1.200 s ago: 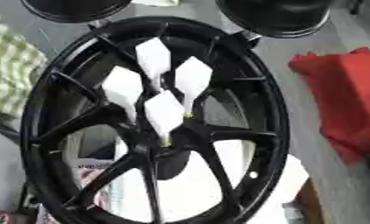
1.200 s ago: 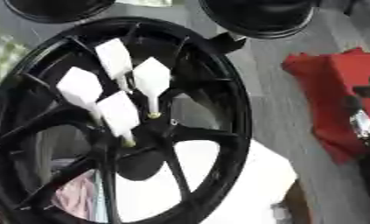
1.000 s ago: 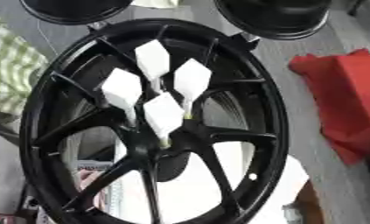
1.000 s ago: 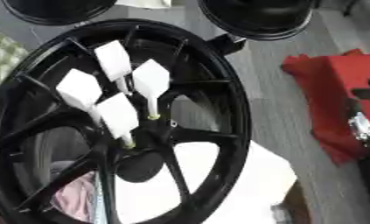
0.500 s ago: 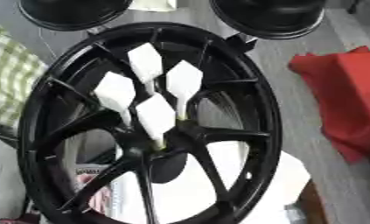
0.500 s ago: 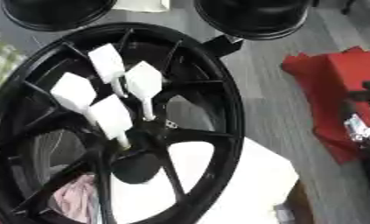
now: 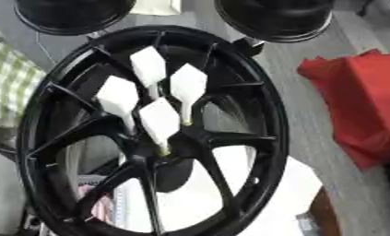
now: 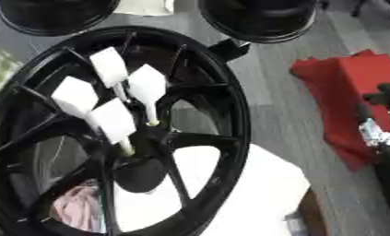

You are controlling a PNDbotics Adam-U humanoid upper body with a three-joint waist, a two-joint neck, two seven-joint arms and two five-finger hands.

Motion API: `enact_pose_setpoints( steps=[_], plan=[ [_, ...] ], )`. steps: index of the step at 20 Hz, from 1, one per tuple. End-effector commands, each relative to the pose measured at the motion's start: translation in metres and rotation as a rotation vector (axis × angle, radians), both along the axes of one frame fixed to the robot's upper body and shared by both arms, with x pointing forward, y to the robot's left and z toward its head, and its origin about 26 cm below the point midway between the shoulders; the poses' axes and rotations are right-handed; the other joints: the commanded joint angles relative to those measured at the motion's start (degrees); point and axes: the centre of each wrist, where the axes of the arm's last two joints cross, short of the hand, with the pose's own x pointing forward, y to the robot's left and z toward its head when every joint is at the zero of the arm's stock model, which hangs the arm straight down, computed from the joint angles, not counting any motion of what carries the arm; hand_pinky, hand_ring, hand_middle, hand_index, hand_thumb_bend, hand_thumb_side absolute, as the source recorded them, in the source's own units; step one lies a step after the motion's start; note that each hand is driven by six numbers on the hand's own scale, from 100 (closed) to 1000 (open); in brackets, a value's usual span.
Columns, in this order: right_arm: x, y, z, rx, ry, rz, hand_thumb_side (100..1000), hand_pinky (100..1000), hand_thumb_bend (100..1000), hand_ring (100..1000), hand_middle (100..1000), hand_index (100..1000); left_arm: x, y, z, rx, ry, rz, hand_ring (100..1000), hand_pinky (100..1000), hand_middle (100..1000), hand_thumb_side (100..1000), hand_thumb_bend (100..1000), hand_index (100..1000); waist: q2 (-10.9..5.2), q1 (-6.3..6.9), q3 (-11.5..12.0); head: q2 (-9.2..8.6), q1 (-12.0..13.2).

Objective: Pull the pin out of the wheel hub.

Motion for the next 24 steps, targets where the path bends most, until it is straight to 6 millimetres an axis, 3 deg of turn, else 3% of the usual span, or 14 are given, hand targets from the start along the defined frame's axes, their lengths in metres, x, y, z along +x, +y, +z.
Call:
enact_pose_setpoints(
  steps=[1, 11, 24],
  plan=[
    [0.000, -0.002, 0.011, -0.041, -0.018, 0.018, 113, 950, 381, 707, 512, 685, -0.005, -0.007, 0.020, 0.161, 0.028, -0.012, 719, 763, 683, 658, 100, 771, -1.25, 0.21, -0.1, 0.20, 0.4],
    [-0.002, 0.000, 0.007, -0.063, 0.010, 0.028, 113, 948, 372, 702, 507, 680, -0.005, -0.038, 0.045, 0.381, 0.191, -0.066, 719, 763, 683, 722, 100, 782, -1.20, 0.70, -0.4, 0.40, 0.6],
    [-0.002, 0.001, 0.005, -0.079, 0.023, 0.042, 115, 948, 372, 702, 506, 680, 0.005, -0.111, 0.064, 0.524, 0.299, -0.169, 735, 770, 701, 788, 100, 819, -1.24, 0.48, -0.5, -0.34, 0.5]
  ],
)
